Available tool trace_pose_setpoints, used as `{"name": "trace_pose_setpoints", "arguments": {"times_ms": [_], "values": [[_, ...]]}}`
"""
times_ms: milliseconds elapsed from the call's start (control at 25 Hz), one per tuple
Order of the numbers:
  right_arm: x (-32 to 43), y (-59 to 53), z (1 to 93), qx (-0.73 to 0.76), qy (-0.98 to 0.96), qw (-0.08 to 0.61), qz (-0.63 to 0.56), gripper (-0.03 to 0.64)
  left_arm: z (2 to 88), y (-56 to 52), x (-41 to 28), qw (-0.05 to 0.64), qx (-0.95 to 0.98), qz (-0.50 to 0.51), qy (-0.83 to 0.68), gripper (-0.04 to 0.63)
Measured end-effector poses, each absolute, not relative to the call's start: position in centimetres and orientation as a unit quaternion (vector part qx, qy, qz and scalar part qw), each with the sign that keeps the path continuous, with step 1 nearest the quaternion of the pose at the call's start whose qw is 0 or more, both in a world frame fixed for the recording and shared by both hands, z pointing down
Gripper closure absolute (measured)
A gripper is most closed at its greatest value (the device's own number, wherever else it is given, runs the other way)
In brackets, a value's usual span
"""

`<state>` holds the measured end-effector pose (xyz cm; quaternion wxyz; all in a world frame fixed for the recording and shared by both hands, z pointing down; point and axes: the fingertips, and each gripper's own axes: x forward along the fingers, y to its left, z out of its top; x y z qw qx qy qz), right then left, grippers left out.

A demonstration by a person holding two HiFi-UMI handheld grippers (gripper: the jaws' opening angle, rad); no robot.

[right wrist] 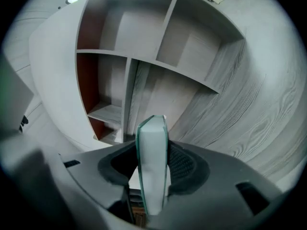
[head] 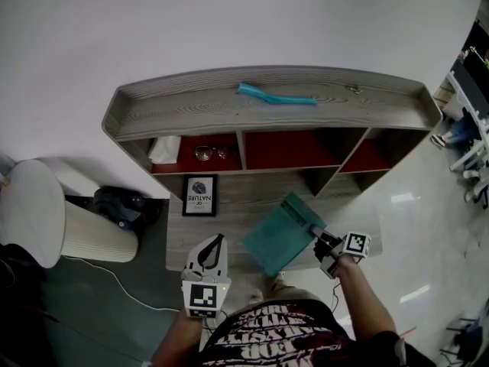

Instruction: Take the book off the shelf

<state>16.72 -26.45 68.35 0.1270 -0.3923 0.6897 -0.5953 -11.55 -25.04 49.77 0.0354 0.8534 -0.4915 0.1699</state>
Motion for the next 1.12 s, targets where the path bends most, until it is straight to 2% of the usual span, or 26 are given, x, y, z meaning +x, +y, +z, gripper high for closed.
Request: {"name": "trace_pose_setpoints", "arguments": {"times_ms": [520,840,920,1040,1120], "values": [[15.9,-27.8,77.5,-0.343,0.678,-0.006,-0.651,0.439,51.5,-26.9,-10.6,0.049,0.838,0.181,-0.512,0.589],[16.1,-30.8,81.5,-0.36,0.646,-0.015,-0.672,0.428,51.4,-27.6,-10.1,0.06,0.829,0.181,-0.526,0.589],[16.5,-31.8,82.8,-0.398,0.644,-0.028,-0.653,0.407,51.4,-27.7,-10.0,0.066,0.829,0.178,-0.526,0.589],[17.0,-32.7,83.4,-0.446,0.635,-0.024,-0.631,0.277,51.2,-27.8,-9.5,0.065,0.83,0.177,-0.524,0.589],[17.4,-32.9,83.3,-0.468,0.64,-0.038,-0.608,0.239,51.1,-27.7,-9.3,0.062,0.833,0.177,-0.521,0.589]]}}
